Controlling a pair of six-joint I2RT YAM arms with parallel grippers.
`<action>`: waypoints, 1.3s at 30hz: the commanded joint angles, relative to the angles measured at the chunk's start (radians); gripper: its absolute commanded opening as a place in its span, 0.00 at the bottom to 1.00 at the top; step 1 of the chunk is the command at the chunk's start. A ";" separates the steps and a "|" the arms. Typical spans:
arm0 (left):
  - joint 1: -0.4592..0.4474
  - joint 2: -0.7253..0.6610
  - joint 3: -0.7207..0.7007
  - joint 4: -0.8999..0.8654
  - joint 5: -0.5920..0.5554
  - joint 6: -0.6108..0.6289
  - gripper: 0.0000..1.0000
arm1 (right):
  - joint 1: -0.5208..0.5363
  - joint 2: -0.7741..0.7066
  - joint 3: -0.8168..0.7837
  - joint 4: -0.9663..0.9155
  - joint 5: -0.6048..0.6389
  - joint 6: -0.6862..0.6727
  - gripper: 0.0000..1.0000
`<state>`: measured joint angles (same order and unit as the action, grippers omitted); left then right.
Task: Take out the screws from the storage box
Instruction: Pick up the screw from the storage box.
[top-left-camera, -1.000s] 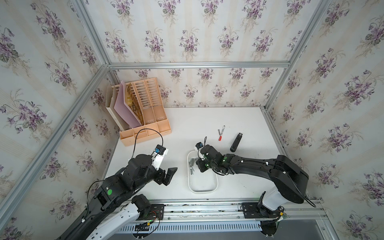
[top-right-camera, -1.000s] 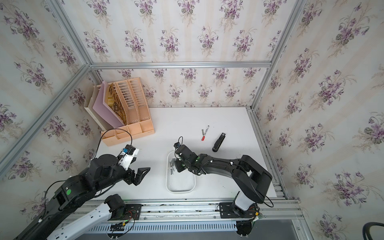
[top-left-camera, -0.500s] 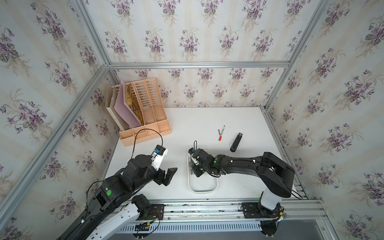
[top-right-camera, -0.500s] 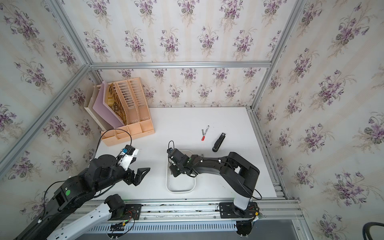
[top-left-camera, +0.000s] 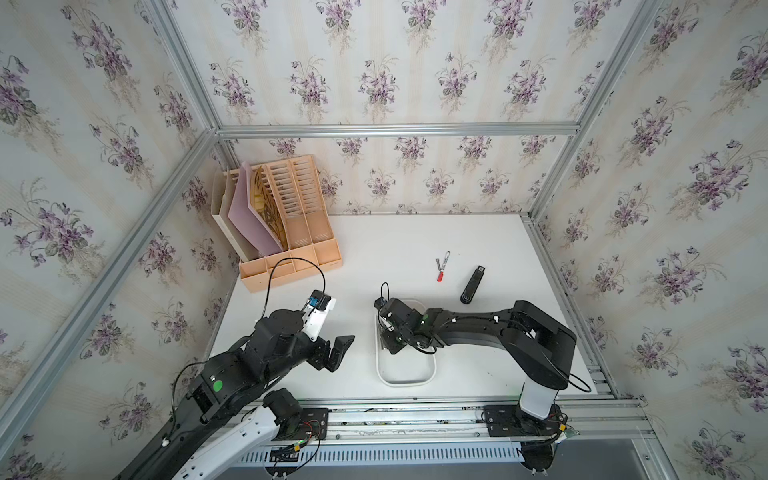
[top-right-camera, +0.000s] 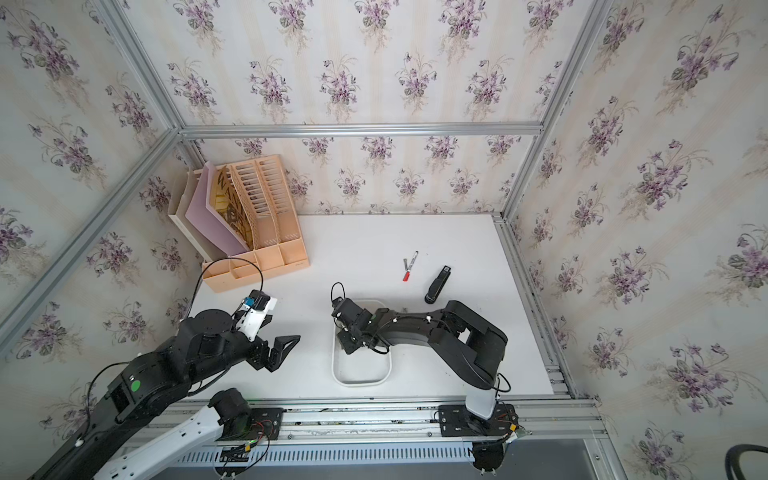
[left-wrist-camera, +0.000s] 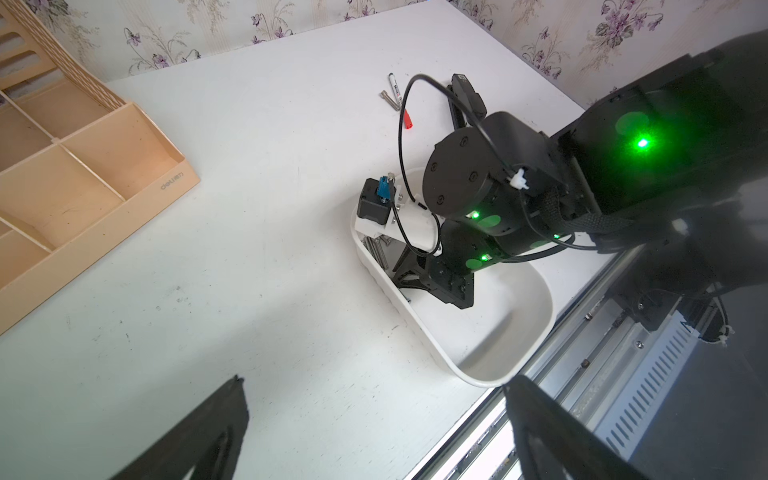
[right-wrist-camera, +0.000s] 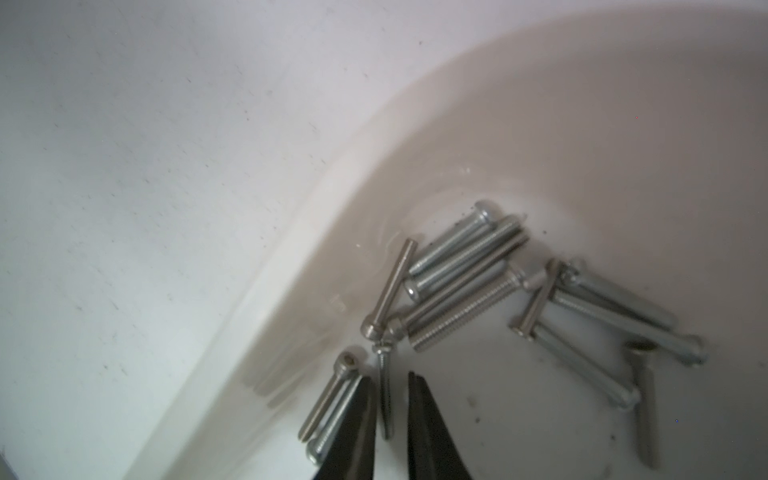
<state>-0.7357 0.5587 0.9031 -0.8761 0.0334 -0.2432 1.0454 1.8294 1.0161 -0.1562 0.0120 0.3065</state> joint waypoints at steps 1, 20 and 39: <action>0.000 -0.009 0.008 0.012 -0.001 0.006 0.99 | 0.001 0.023 0.014 -0.049 0.019 -0.005 0.17; -0.002 -0.005 0.008 0.012 -0.004 0.004 0.99 | 0.004 0.020 0.024 -0.078 0.088 0.010 0.00; -0.005 -0.026 0.008 0.009 -0.013 0.003 0.99 | -0.201 -0.440 -0.255 0.074 0.165 0.135 0.00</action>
<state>-0.7403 0.5297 0.9066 -0.8787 0.0292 -0.2432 0.8867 1.4445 0.7990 -0.1139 0.1184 0.3794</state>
